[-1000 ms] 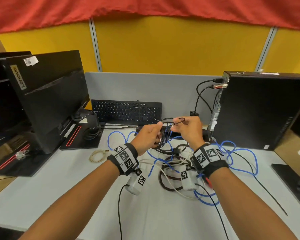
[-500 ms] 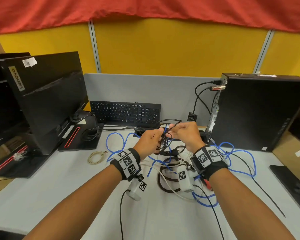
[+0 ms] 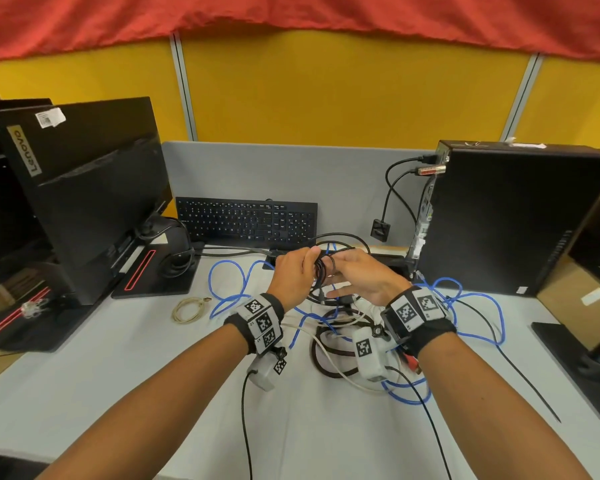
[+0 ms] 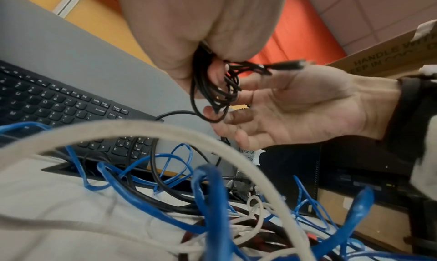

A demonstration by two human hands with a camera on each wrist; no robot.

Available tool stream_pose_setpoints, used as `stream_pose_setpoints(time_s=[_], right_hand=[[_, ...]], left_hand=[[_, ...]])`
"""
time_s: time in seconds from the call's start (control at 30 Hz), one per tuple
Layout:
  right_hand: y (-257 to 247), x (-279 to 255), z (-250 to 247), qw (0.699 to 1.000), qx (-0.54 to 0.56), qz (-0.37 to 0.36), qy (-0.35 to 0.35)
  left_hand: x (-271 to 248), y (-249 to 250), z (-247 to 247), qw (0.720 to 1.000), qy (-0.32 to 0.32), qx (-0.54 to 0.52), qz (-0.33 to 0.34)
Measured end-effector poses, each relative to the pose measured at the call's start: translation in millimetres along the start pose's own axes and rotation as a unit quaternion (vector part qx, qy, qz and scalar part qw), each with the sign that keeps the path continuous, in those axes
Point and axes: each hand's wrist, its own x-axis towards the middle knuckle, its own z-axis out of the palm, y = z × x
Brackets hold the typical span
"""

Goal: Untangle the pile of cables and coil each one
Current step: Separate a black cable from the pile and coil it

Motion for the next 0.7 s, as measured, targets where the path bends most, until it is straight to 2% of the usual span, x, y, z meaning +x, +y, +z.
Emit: stream_pose_setpoints(time_s=[0.13,0.2,0.3,0.43,0.53,0.6,0.7], right_hand=[[0.9,-6.5,0.0,0.991,0.104,0.007,-0.086],[0.3,-8.5,5.4,0.989,0.1,0.004,-0.113],[-0.6,-8.8,21.0,0.996,0.039,-0.03,-0.074],[0.1,-9.1,28.3,0.996,0.049,-0.062,-0.039],[1.9,-9.1,29.8,0.996,-0.001,-0.086,-0.009],[2.8,-7.4,33.7,0.996,0.002,-0.093,0.006],[4.8,-3.8,34.4,0.994,-0.014,-0.099,0.034]], left_hand=[[3.0,-9.1,-2.8,0.996,0.012,0.082,0.016],[1.6,-11.5,-2.7,0.995,0.023,0.091,0.032],[-2.1,-12.2,-2.2,0.998,0.033,0.054,0.022],[-2.1,-15.7,-5.9,0.997,0.068,-0.037,-0.032],[-1.3,-16.3,-7.9,0.995,0.06,-0.059,-0.045],[1.7,-16.6,-8.3,0.994,0.072,-0.059,-0.049],[10.4,-20.5,-16.3,0.985,0.106,-0.085,-0.102]])
